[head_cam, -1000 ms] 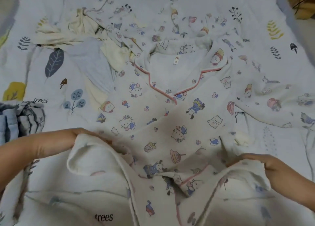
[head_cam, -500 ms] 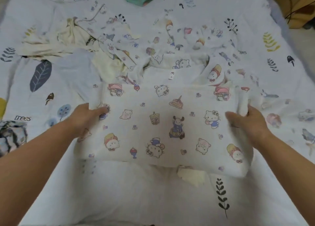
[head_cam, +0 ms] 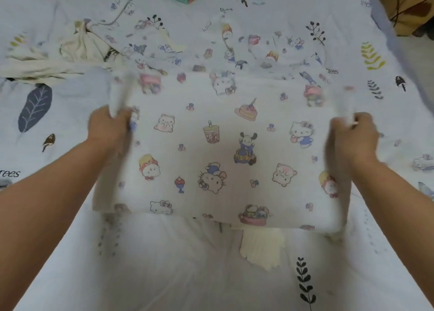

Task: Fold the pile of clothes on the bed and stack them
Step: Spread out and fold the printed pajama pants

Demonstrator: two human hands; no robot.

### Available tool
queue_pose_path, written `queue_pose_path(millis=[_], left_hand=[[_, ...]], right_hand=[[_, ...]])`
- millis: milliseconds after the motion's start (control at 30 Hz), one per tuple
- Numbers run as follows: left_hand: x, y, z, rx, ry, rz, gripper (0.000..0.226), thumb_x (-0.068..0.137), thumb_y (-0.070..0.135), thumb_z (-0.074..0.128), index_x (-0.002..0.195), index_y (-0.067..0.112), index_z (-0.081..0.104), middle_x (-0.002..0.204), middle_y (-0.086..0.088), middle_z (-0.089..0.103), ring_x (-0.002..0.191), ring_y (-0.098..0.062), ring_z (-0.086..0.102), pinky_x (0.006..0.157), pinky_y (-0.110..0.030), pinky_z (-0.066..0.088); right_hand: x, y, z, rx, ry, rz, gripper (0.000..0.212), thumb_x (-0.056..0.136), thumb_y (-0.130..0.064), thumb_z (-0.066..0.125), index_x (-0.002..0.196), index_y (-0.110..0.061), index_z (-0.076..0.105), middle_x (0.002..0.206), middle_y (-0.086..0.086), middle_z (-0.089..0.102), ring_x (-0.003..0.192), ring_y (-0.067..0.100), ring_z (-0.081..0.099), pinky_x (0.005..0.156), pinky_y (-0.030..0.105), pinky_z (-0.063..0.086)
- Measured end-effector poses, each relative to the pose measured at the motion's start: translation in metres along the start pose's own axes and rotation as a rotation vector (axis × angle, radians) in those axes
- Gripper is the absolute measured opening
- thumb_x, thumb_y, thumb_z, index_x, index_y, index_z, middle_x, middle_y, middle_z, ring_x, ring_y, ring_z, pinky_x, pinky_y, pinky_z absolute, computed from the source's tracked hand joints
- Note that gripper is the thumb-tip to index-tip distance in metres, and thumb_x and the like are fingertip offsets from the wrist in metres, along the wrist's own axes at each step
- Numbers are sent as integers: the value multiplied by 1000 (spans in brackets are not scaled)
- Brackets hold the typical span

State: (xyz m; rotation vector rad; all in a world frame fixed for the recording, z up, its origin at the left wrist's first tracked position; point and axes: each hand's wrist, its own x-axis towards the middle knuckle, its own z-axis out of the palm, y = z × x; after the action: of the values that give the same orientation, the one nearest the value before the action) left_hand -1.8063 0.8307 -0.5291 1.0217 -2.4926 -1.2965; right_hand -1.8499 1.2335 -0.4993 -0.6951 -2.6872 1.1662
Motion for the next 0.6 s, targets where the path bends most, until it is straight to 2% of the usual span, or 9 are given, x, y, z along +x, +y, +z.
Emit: queue_pose_path(millis=[67, 100, 167, 233, 300, 400, 467, 533, 600], left_hand=[[-3, -12, 12, 296, -262, -74, 28, 92, 33, 54, 92, 5, 51, 71, -6, 47, 64, -22, 44, 54, -30, 34], [-5, -16, 14, 385, -323, -71, 36, 92, 35, 54, 101, 1, 47, 78, -9, 48, 72, -26, 46, 61, -31, 33], [-11, -21, 12, 418, -258, -25, 49, 90, 39, 55, 113, -2, 42, 98, -16, 52, 92, -33, 50, 73, -34, 34], [-26, -29, 4, 435, -131, 9, 57, 87, 43, 55, 121, 0, 40, 111, -18, 55, 105, -38, 52, 81, -39, 38], [-44, -45, -6, 513, -109, -27, 64, 84, 51, 54, 122, 1, 41, 115, -20, 57, 107, -40, 53, 87, -42, 41], [-64, -68, -16, 625, -214, -150, 64, 84, 56, 51, 111, -2, 46, 111, -22, 57, 99, -38, 54, 79, -40, 39], [-69, -71, -18, 502, -228, -183, 52, 87, 50, 53, 101, 0, 51, 108, -21, 59, 90, -32, 52, 77, -37, 38], [-73, -70, -18, 308, -223, -173, 38, 89, 40, 56, 97, 3, 56, 109, -20, 63, 88, -31, 53, 79, -36, 40], [-77, -68, -18, 244, -167, -95, 31, 90, 33, 56, 100, 4, 60, 109, -18, 64, 93, -33, 56, 81, -36, 41]], right_hand=[[-2, 6, 10, -115, -140, 93, 47, 93, -33, 52, 130, -5, 39, 118, 11, 53, 108, 28, 50, 88, 31, 37], [-5, 9, 12, -157, -164, 99, 54, 93, -35, 52, 134, -5, 35, 128, 15, 50, 117, 31, 48, 94, 34, 36], [-16, 17, 7, -185, -162, 70, 60, 91, -39, 52, 136, -6, 31, 135, 17, 47, 121, 33, 46, 96, 37, 36], [-33, 29, -4, -130, -159, 69, 53, 87, -41, 54, 126, -9, 38, 122, 13, 56, 102, 27, 55, 82, 34, 38], [-55, 47, -14, -56, -247, 156, 50, 84, -46, 59, 118, -12, 43, 101, 6, 62, 81, 17, 56, 70, 30, 38], [-81, 69, -22, 59, -523, 357, 44, 81, -46, 64, 110, -14, 59, 95, 0, 69, 83, 17, 65, 64, 27, 46], [-88, 73, -25, 151, -629, 459, 33, 78, -40, 69, 102, -17, 66, 90, 0, 74, 80, 19, 70, 63, 28, 53], [-88, 75, -28, 208, -634, 490, 29, 74, -32, 74, 96, -14, 68, 87, 3, 75, 80, 23, 71, 68, 34, 56], [-90, 73, -28, 255, -574, 440, 20, 74, -24, 76, 88, -12, 69, 83, 4, 75, 73, 21, 71, 62, 31, 55]])
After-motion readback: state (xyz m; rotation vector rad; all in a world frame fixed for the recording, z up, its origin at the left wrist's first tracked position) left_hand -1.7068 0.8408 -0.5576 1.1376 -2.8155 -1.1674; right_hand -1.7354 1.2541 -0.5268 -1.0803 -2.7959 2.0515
